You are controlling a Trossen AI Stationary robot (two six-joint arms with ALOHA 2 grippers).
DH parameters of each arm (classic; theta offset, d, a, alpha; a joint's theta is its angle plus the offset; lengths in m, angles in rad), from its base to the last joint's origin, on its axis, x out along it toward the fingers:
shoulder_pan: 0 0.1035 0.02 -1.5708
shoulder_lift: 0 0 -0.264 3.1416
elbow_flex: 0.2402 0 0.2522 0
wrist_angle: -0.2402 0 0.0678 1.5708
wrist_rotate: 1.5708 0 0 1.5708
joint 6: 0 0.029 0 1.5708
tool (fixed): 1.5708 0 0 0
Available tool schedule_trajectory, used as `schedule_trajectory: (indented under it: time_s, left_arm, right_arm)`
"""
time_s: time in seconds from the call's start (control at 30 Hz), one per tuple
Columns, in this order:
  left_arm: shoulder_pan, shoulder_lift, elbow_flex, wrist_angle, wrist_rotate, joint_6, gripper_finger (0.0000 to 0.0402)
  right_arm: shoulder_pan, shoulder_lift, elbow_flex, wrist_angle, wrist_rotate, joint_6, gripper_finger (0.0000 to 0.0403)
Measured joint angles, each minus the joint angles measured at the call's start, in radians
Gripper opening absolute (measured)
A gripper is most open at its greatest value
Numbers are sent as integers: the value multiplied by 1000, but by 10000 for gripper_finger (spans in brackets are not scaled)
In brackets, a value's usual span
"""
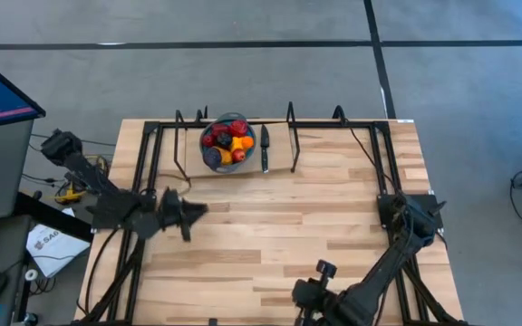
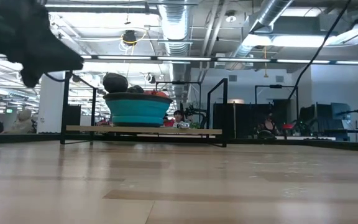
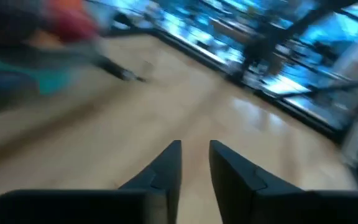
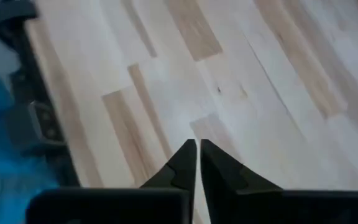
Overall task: Pick & Place Fruit
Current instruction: Adjust the shelf to align the position
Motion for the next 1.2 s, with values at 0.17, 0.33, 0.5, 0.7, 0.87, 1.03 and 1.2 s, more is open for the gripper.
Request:
schedule_trajectory:
  time_s: [0.17,0.33,0.5,0.7,0.87,1.03,1.2]
  left_arm:
    - [150,-144,-15,-238,-1,-31,18]
    - [284,-192,-15,-399,31,-94,2]
    - [407,-176,-15,-423,33,-69,1]
    - [546,-174,-15,-425,83,17,1]
    - [648,-174,-15,-426,141,141,1]
    - [738,-174,-15,-425,184,250,1]
    - [835,-174,-15,-424,251,348,1]
  right_arm:
    - [-8,0,-120,90,26,100,3]
    - [-42,0,-190,192,51,66,7]
    - [-75,0,-228,258,62,7,2]
    - [-99,0,-235,265,74,-29,3]
    - [-118,0,-235,265,74,-49,2]
    - [-133,0,-235,265,75,-51,1]
    - [-132,0,-235,265,75,-51,0]
